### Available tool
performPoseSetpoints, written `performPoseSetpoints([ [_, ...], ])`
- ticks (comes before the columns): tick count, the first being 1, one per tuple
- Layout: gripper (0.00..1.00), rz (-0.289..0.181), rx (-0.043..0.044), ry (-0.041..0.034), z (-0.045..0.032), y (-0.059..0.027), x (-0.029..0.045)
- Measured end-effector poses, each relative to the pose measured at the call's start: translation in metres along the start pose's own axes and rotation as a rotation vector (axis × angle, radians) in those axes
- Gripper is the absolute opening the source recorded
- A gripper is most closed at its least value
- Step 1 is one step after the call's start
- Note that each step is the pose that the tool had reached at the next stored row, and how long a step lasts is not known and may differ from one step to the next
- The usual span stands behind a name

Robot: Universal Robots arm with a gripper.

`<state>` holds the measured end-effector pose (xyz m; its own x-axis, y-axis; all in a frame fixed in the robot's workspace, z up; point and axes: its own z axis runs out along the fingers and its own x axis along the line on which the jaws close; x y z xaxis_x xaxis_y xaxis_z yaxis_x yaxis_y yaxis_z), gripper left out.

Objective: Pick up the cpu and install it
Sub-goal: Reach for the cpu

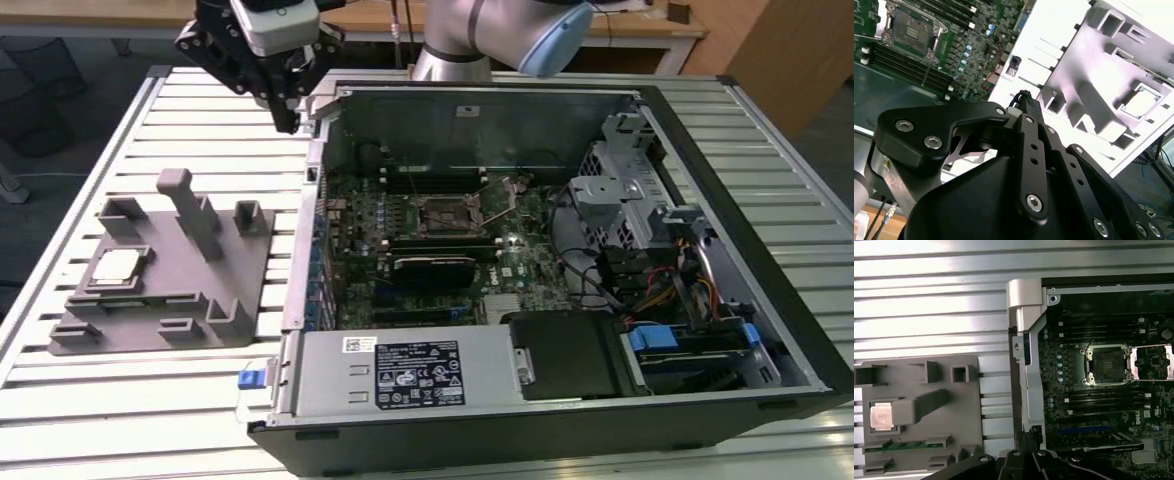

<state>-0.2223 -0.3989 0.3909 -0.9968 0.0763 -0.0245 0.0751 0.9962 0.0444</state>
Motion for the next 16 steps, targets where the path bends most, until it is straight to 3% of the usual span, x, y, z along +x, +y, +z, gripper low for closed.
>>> performPoseSetpoints([
  [16,0.11,0.000,0.0001,0.0000,0.0008,-0.0020,0.0259],
])
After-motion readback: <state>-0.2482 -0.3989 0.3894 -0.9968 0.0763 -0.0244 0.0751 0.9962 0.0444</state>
